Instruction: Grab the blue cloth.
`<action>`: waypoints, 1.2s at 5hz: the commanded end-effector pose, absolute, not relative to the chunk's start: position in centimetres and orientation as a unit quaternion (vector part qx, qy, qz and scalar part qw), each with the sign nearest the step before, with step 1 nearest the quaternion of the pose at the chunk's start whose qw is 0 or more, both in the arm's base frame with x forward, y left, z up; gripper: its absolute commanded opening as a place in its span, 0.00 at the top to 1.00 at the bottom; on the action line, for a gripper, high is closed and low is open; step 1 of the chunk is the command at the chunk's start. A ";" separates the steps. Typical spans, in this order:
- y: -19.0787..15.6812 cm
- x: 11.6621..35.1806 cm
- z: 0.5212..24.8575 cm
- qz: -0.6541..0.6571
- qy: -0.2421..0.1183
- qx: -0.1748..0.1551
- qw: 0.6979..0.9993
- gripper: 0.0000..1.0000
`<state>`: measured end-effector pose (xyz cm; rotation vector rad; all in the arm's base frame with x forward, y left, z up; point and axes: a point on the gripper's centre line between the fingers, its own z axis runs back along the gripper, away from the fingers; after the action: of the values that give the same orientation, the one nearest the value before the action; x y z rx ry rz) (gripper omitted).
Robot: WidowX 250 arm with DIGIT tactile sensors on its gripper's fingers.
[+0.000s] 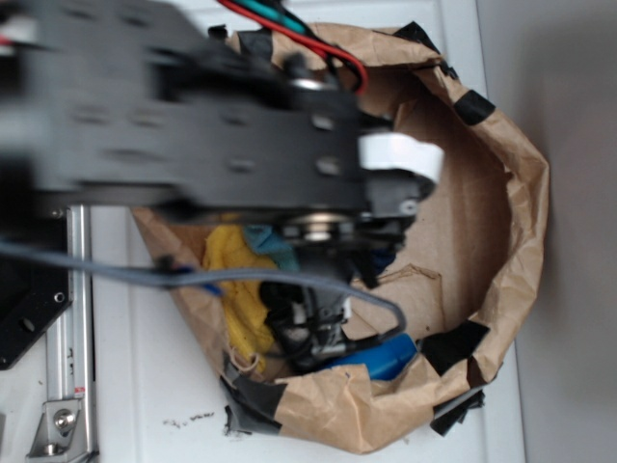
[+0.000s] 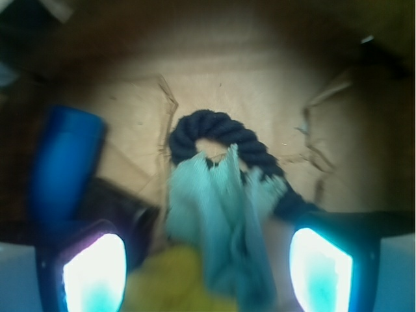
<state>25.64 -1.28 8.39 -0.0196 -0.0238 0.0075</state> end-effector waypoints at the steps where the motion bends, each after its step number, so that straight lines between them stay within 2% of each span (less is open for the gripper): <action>1: -2.5 23.0 2.1 -0.046 0.059 0.006 0.997 0.00; 2: -1.8 23.0 1.5 -0.040 0.056 0.012 0.998 0.00; 3: -0.5 23.5 2.4 -0.026 0.041 0.018 0.999 1.00; 4: 2.0 24.6 4.1 0.001 0.020 0.031 0.999 1.00; 6: 5.3 25.3 4.9 0.033 0.016 0.028 0.999 1.00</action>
<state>25.11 4.65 4.13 0.0491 0.0760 0.0468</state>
